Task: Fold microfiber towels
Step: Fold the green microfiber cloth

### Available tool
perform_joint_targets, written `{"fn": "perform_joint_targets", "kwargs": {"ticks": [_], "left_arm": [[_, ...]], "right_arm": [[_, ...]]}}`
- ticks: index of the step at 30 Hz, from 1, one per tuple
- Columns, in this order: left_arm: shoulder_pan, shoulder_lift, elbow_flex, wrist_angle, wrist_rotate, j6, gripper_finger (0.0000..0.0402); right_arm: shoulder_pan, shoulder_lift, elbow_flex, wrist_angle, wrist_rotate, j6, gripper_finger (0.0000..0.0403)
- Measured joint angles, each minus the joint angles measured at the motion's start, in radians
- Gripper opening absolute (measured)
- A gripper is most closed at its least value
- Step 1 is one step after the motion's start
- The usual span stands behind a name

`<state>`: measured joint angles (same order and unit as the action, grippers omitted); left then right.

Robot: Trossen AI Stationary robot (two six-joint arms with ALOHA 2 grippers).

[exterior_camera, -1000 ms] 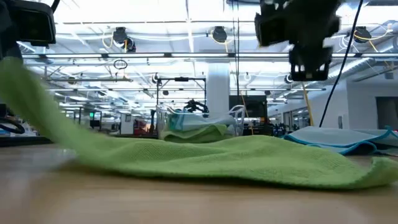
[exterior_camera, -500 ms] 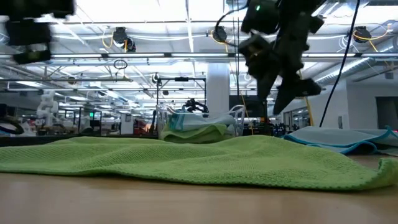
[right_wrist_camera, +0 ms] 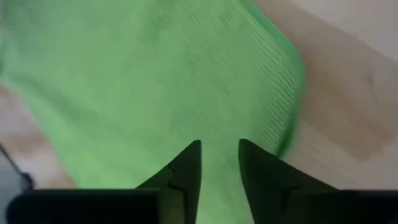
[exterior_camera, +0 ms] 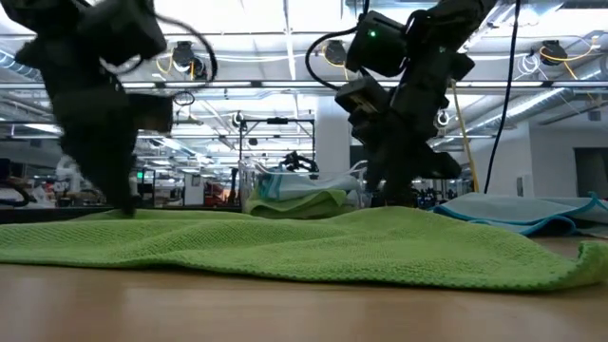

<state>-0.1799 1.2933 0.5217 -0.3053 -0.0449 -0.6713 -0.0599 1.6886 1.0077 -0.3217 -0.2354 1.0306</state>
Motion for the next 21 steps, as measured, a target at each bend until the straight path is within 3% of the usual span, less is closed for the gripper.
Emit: {"fn": "perform_joint_targets", "kwargs": {"ticks": [6,14,17,21], "left_arm": [[0.002,0.121,0.009,-0.070,0.099,-0.014,0.0046],[-0.008,0.057,-0.001,-0.167,0.334,-0.193,0.0006],[-0.017,0.019,-0.005,-0.198,0.339,-0.266,0.0008],[-0.022,-0.019,-0.003,-0.177,0.271,-0.255,0.0015]], "right_arm": [[0.000,-0.053,-0.001,-0.069,0.064,-0.005,0.0054],[0.012,-0.069,-0.023,-0.057,0.076,0.025,0.0043],[0.022,-0.068,-0.075,0.025,0.063,0.088,0.0043],[0.018,-0.054,-0.124,0.228,0.058,0.191,0.0042]]}}
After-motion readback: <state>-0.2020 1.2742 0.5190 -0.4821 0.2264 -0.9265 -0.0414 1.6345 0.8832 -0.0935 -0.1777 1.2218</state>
